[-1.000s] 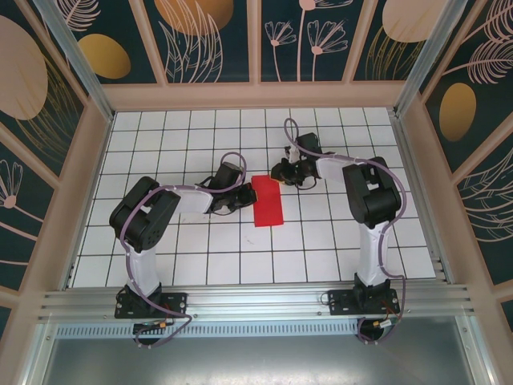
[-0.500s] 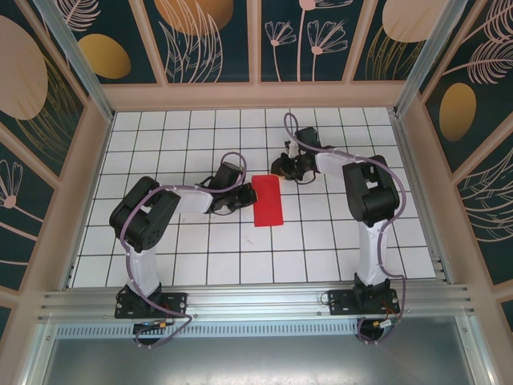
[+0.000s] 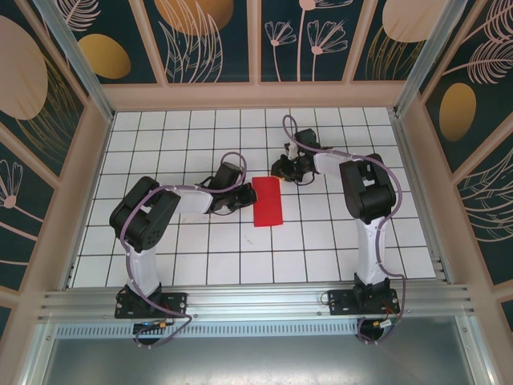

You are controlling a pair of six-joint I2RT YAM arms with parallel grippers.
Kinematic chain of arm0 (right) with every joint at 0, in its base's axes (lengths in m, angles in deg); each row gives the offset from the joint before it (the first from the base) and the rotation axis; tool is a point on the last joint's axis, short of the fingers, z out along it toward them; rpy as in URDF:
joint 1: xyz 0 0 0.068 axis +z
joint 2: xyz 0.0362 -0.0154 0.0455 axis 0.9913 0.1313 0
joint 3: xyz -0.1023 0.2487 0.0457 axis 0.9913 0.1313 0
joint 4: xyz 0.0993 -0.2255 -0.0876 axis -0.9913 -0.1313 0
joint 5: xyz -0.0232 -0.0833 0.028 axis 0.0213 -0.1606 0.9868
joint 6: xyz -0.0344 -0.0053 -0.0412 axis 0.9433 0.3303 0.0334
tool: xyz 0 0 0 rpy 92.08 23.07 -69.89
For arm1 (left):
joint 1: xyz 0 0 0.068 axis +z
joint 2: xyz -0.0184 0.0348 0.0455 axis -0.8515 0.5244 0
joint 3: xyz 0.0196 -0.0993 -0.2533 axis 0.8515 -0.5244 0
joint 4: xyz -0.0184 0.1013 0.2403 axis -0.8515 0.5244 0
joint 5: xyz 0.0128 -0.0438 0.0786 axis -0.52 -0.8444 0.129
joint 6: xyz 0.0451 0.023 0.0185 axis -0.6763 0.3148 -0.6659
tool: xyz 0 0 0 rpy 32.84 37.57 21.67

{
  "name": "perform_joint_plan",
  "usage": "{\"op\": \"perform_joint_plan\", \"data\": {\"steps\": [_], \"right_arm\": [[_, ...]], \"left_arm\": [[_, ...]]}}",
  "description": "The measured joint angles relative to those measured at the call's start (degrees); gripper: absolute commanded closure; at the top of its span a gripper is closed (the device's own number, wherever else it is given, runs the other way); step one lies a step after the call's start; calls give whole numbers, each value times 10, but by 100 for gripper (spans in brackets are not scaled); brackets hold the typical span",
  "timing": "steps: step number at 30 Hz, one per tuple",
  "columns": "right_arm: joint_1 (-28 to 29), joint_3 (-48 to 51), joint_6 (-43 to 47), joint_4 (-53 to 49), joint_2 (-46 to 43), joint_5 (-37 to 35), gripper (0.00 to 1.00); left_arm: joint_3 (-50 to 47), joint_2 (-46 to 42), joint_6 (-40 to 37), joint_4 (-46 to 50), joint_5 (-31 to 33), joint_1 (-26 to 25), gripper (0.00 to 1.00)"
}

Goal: Fold a paper plane with a square sheet of paper (pick it up from the middle)
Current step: Fold the square sheet of paper in half at the center of the table.

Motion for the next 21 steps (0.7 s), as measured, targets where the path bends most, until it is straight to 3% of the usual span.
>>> {"op": "perform_joint_plan", "data": {"steps": [21], "right_arm": [[-1,22,-5,-1,-14,13,79]], "left_arm": [[0,0,0,0,0,0,100]]}}
